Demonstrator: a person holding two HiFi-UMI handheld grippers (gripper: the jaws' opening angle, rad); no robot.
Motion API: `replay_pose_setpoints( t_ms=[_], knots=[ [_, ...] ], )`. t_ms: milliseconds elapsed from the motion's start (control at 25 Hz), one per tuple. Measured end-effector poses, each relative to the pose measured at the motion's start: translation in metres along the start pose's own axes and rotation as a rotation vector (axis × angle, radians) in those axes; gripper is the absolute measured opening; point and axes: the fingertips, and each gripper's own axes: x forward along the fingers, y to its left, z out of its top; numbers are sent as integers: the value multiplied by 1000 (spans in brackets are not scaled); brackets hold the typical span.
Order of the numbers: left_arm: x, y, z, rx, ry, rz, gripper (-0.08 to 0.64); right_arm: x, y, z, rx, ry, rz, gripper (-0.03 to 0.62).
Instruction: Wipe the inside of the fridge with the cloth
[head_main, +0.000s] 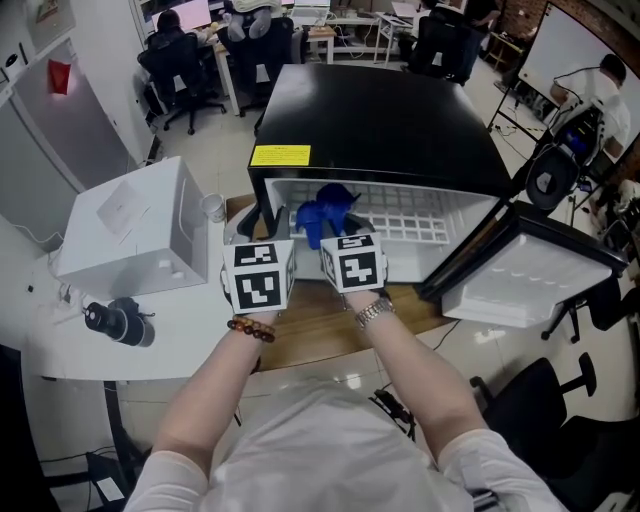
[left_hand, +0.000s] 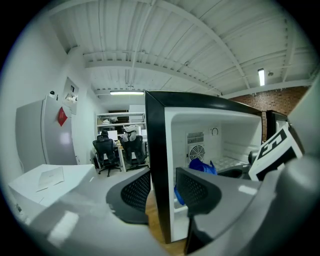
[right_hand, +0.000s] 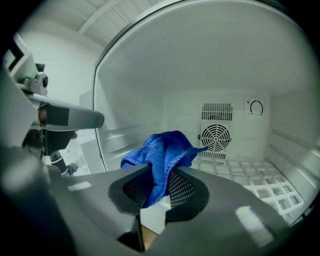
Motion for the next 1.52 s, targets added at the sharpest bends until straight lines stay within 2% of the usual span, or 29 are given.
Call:
replay_pose_setpoints(
  t_ms=[360,800,960,1520],
  knots=[
    [-1,0,5,-8,-29,-11,152,-15,-35,-8,10,-7,-90,66],
    [-3,0,2,-12,-25,-30,160,-38,-87,-16,43,6,-207,66],
    [-2,-2,4,-25,-33,-26,163,-44,-99,-17,37,8,-216,66],
    [-5,-1,2,-58,-15,71,156,-75,-152,-29,7,38,-216,66]
  ],
)
